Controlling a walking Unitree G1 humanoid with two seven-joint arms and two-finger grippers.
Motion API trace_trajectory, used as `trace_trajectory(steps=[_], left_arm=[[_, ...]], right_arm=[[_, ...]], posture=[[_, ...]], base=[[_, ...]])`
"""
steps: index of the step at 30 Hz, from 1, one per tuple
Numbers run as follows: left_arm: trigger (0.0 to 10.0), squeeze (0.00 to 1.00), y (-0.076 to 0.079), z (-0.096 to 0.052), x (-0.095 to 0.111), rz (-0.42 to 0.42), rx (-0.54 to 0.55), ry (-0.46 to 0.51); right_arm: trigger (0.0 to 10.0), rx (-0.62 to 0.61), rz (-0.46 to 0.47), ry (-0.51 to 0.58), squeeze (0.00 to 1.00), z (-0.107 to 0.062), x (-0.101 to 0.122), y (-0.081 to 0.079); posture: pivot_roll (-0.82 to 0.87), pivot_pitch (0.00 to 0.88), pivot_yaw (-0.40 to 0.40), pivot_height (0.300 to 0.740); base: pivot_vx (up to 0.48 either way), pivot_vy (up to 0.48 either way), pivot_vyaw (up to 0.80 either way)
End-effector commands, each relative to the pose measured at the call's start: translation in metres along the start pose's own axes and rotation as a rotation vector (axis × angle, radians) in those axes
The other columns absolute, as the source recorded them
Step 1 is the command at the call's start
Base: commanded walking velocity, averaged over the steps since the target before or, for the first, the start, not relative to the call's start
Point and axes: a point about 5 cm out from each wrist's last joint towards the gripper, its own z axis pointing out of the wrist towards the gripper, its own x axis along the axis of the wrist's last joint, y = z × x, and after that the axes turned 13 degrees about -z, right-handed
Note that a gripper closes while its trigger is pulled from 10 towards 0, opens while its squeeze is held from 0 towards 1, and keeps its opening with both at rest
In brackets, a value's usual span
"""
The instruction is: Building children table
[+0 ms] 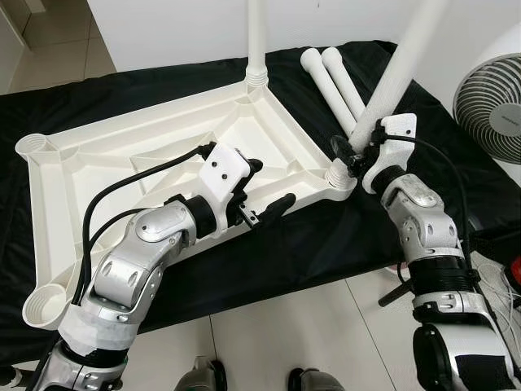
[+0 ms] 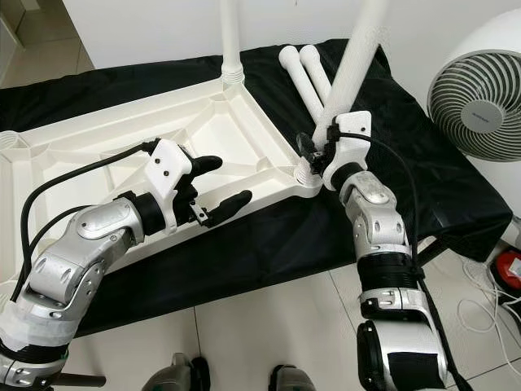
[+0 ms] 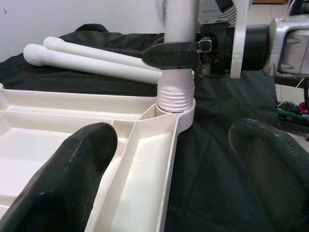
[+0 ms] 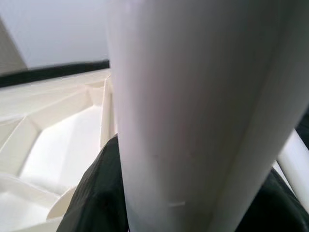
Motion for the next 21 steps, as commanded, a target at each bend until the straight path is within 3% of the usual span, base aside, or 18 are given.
trace_trajectory(steps=[1, 11, 13, 14, 16, 20, 21], left_arm=[[10.0, 0.0, 0.0, -0.002, -0.001, 0.002, 0.015, 0.002], [10.0, 0.0, 0.001, -0.002, -0.002, -0.001, 0.01, 0.001], [10.0, 0.0, 0.001, -0.002, -0.002, -0.002, 0.009, 0.0], [10.0, 0.0, 0.001, -0.002, -0.002, 0.0, 0.008, 0.0], [10.0, 0.0, 0.001, -0.002, -0.002, 0.0, 0.008, 0.0], [10.0, 0.0, -0.001, -0.002, -0.001, 0.005, 0.017, 0.002], [10.0, 0.0, -0.001, -0.002, -0.001, 0.005, 0.017, 0.002]], right_arm=[[10.0, -0.052, 0.075, -0.202, 0.0, -0.017, -0.05, -0.002], [10.0, -0.162, 0.151, -0.214, 0.0, -0.026, -0.058, 0.001], [10.0, -0.149, 0.13, -0.218, 0.0, -0.025, -0.058, 0.0], [10.0, -0.107, 0.069, -0.205, 0.0, -0.023, -0.054, -0.003], [10.0, -0.107, 0.069, -0.205, 0.0, -0.023, -0.054, -0.003], [10.0, 0.046, -0.098, -0.165, 0.0, -0.024, -0.046, -0.021], [10.0, 0.046, -0.098, -0.165, 0.0, -0.024, -0.046, -0.021]], posture=[[-0.05, 0.14, 0.066, 0.74], [-0.06, 0.135, 0.069, 0.74], [-0.06, 0.135, 0.069, 0.74], [-0.06, 0.131, 0.071, 0.74], [-0.06, 0.131, 0.071, 0.74], [-0.06, 0.138, 0.064, 0.74], [-0.06, 0.138, 0.064, 0.74]], base=[[0.0, 0.0, 0.0], [0.0, 0.0, 0.0], [0.0, 0.0, 0.0], [0.0, 0.0, 0.0], [0.0, 0.0, 0.0], [0.0, 0.0, 0.0], [0.0, 0.0, 0.0]])
